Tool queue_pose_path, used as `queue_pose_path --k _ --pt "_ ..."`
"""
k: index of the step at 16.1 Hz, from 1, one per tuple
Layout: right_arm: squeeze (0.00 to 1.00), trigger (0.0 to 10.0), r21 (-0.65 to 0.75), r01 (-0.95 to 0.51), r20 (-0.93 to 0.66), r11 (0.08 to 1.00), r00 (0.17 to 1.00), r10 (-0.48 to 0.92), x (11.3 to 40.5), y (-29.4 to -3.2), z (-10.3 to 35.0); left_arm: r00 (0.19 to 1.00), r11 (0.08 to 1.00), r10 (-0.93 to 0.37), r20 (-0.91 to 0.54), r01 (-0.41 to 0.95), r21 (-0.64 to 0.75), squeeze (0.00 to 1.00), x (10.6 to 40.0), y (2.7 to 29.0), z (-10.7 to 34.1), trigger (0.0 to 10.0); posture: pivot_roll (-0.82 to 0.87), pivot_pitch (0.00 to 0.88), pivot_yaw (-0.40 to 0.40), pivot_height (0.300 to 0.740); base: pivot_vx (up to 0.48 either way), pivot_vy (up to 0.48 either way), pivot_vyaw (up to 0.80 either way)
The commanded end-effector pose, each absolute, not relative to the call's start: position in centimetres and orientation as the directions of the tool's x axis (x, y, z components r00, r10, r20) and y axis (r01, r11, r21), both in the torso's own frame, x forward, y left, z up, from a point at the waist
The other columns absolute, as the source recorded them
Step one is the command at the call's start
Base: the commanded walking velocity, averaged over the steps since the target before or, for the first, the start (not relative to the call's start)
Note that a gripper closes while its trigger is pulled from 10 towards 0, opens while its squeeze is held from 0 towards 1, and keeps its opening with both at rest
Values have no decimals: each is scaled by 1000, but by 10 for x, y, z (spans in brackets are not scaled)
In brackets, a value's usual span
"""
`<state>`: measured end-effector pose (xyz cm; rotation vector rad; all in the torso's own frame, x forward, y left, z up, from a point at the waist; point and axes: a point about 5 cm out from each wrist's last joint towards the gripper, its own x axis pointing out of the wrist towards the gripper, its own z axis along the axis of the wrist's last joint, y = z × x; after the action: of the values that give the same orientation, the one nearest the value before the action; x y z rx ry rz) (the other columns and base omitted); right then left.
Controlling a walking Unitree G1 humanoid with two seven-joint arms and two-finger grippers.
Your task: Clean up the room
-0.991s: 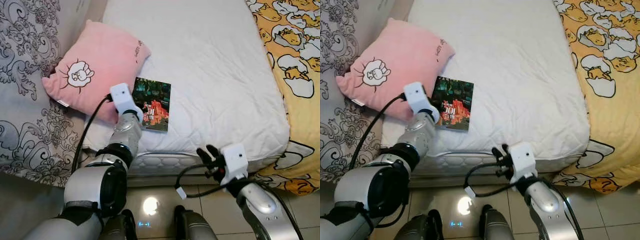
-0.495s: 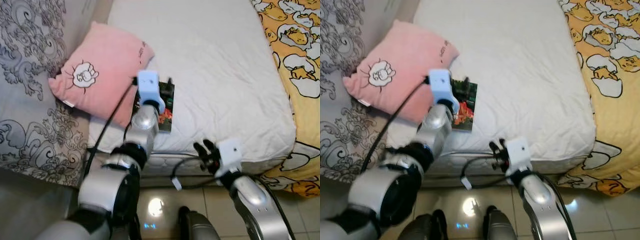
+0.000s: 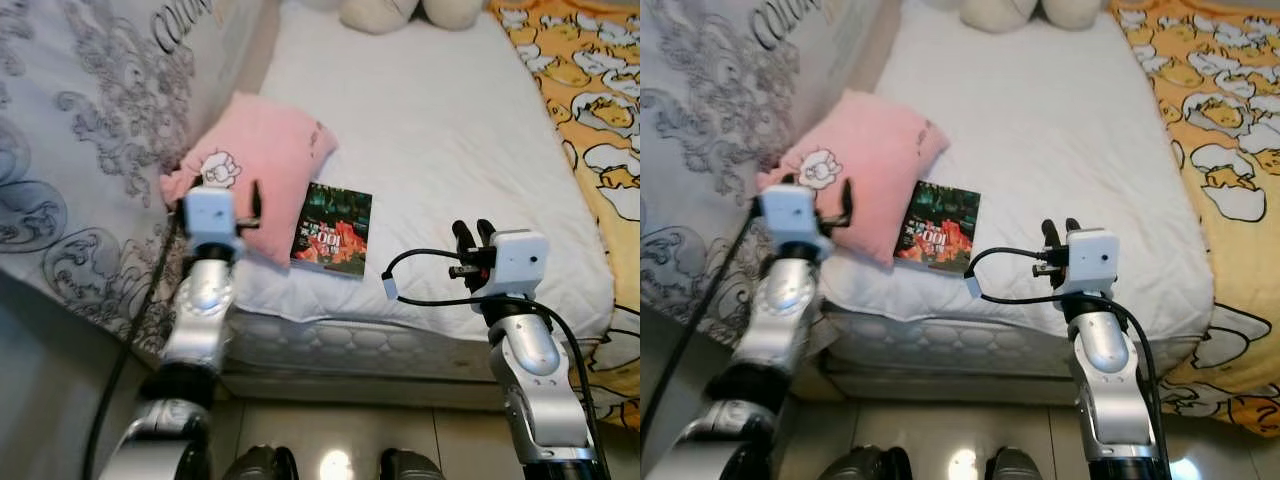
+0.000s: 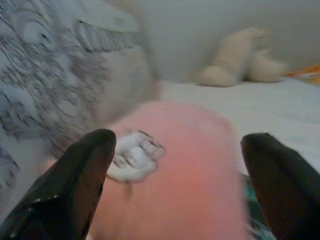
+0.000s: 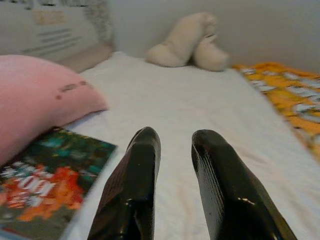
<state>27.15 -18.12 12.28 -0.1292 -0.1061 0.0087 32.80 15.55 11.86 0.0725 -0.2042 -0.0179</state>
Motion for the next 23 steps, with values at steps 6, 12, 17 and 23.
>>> queue_pose_path --k 6,12,17,23 --pt "1000 10000 -101 62 -8 993 998 -63 269 -185 87 984 985 -171 46 170 17 0 308 135 82 10000 -203 0 68 740 0 -391 0" --pt "1000 10000 -127 61 10 990 998 -60 266 -187 81 989 990 -143 -36 142 -22 0 304 140 68 10000 -227 0 78 740 0 -444 0" --pt "514 10000 -151 18 -12 988 1000 -20 266 -182 77 987 988 -155 -34 155 6 0 304 144 66 10000 -225 0 78 740 134 -395 0" --pt "0 10000 -141 -15 -55 990 998 8 270 -179 70 982 988 -148 -122 152 26 0 302 140 52 10000 -217 0 85 740 0 -80 632"
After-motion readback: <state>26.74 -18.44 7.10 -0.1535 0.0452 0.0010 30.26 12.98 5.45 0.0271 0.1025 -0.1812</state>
